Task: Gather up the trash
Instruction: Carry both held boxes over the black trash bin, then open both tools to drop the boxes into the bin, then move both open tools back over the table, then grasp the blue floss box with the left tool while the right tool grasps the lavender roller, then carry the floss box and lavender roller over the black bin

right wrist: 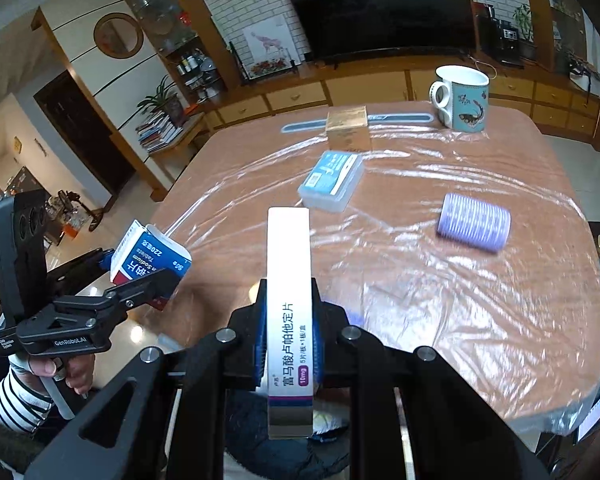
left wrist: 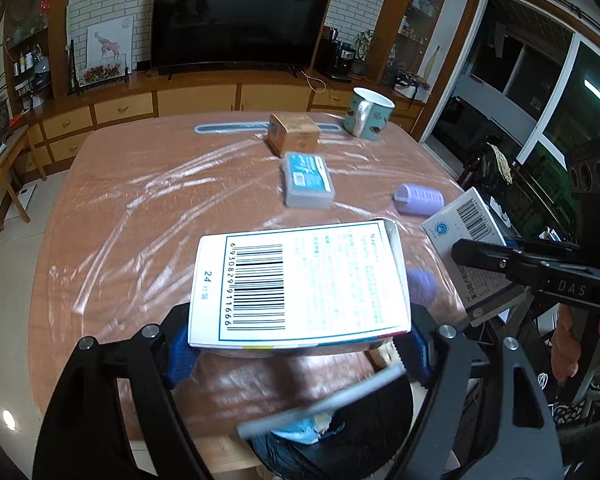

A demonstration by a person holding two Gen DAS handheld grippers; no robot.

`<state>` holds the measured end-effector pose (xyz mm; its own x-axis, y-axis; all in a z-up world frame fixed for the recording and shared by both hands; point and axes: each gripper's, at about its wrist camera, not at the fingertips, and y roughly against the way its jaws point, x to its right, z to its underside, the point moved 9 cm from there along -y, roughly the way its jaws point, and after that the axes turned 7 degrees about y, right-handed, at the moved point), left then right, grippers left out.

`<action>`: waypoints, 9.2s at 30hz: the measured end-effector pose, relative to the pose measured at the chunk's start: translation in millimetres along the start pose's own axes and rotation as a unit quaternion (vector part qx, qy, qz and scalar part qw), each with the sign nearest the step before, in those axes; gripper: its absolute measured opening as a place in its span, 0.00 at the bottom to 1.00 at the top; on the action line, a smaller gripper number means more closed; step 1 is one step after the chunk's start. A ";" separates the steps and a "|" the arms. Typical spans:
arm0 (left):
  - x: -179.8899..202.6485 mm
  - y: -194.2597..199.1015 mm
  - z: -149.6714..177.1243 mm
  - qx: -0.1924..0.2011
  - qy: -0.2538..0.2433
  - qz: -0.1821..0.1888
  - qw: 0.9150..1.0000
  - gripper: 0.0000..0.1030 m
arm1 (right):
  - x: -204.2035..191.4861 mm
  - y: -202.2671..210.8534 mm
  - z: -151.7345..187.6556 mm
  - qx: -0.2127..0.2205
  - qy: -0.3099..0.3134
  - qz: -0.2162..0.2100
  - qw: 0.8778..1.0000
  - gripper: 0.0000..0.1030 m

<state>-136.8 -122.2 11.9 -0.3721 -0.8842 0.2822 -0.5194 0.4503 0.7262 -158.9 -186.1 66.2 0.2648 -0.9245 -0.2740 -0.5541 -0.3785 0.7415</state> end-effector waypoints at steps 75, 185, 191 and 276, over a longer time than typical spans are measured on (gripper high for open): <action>14.4 -51.4 177.9 -0.150 -0.083 -0.059 0.983 0.78 | -14.9 -64.9 175.0 -0.149 0.024 0.023 0.988 0.17; 10.3 -182.8 -78.3 -0.095 -0.091 -0.067 0.989 0.69 | 170.8 -85.3 -32.7 -0.007 -0.106 0.236 0.966 0.85; 16.1 -184.0 -79.0 -0.097 -0.109 -0.062 0.987 0.56 | 172.0 -91.8 -27.3 -0.029 -0.121 0.214 0.969 0.67; -6.1 -2.3 29.1 -0.028 0.022 -0.061 0.997 0.54 | 26.6 -4.2 15.2 0.006 -0.035 0.025 0.999 0.67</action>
<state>-155.8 -114.3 -9.7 -0.2734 -0.9372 0.2165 -0.5140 0.3326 0.7907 -161.5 -209.7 46.5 0.1814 -0.9428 -0.2795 -0.5747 -0.3323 0.7478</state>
